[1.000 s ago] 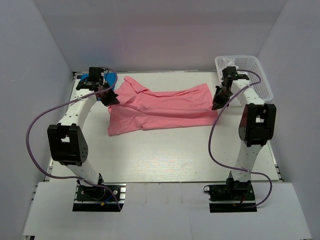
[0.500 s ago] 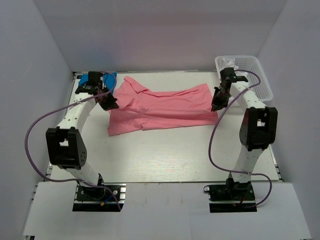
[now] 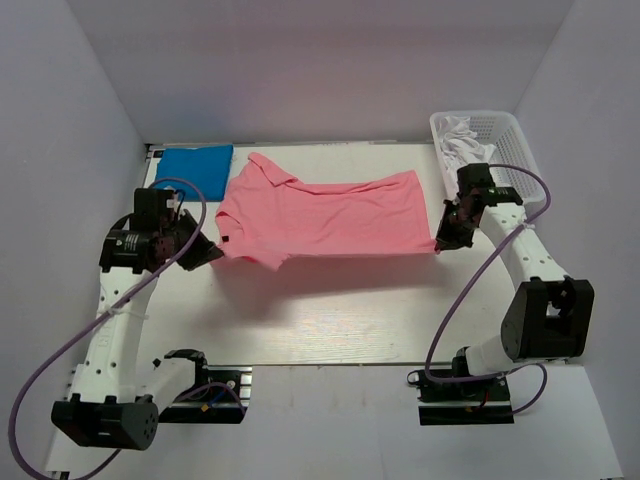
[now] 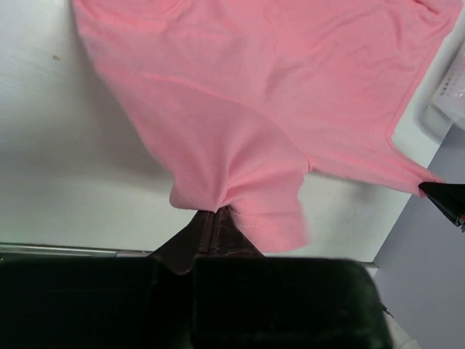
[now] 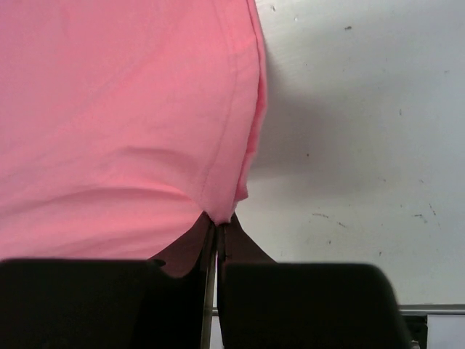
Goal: Fold and stack the t-shirts
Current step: Fold the flattened tshirt in 1/3 of the way
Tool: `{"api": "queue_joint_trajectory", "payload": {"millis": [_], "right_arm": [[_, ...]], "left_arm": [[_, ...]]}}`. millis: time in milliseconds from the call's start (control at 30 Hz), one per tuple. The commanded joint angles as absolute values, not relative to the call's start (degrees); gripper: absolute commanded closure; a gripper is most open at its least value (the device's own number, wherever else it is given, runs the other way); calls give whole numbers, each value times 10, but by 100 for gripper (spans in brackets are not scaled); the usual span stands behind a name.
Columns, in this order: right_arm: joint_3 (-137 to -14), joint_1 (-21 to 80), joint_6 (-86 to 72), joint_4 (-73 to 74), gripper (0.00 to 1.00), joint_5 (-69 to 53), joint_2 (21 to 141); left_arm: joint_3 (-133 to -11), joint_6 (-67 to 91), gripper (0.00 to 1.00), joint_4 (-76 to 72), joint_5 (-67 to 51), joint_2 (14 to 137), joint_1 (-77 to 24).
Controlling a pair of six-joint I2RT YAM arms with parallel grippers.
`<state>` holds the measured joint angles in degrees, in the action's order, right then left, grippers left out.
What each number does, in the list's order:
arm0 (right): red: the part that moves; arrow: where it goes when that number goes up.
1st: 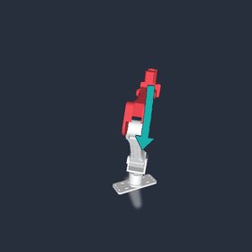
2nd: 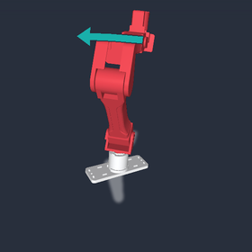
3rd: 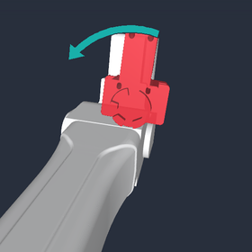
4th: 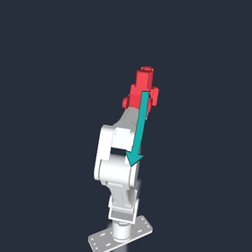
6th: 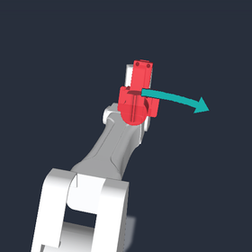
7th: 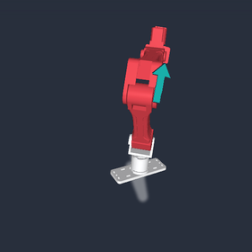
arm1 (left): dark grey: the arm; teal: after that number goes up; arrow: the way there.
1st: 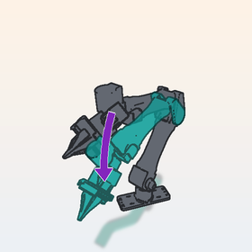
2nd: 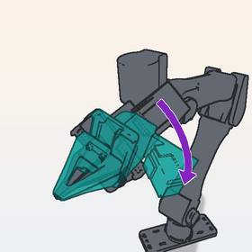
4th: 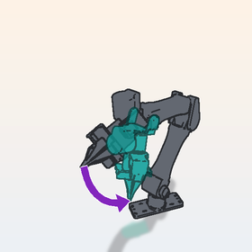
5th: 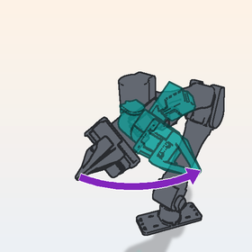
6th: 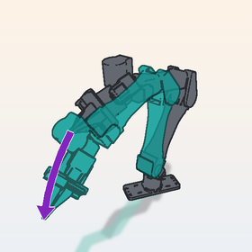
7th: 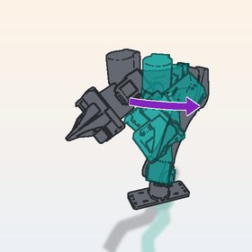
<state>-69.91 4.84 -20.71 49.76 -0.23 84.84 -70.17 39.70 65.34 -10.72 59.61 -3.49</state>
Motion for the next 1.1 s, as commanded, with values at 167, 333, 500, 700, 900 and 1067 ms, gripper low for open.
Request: {"api": "queue_joint_trajectory", "payload": {"millis": [167, 333, 500, 700, 900, 1067], "right_arm": [[-679, 41, -198, 498, 100, 6, 812], [-690, 43, -193, 493, 100, -17, 829], [-735, 43, -191, 498, 100, -26, 867], [-777, 43, -190, 500, 100, -29, 918], [-837, 43, -191, 511, 100, -14, 963], [-874, 43, -192, 515, 100, -19, 1010]], "left_arm": [[-617, 417, 100, 683, -124, 546, -32], [-611, 425, 100, 632, -129, 551, -32], [-622, 418, 100, 589, -154, 616, -32], [-661, 406, 100, 576, -119, 677, -32], [-693, 406, 100, 565, -69, 743, -32], [-705, 401, 100, 525, -62, 774, -32]]}}
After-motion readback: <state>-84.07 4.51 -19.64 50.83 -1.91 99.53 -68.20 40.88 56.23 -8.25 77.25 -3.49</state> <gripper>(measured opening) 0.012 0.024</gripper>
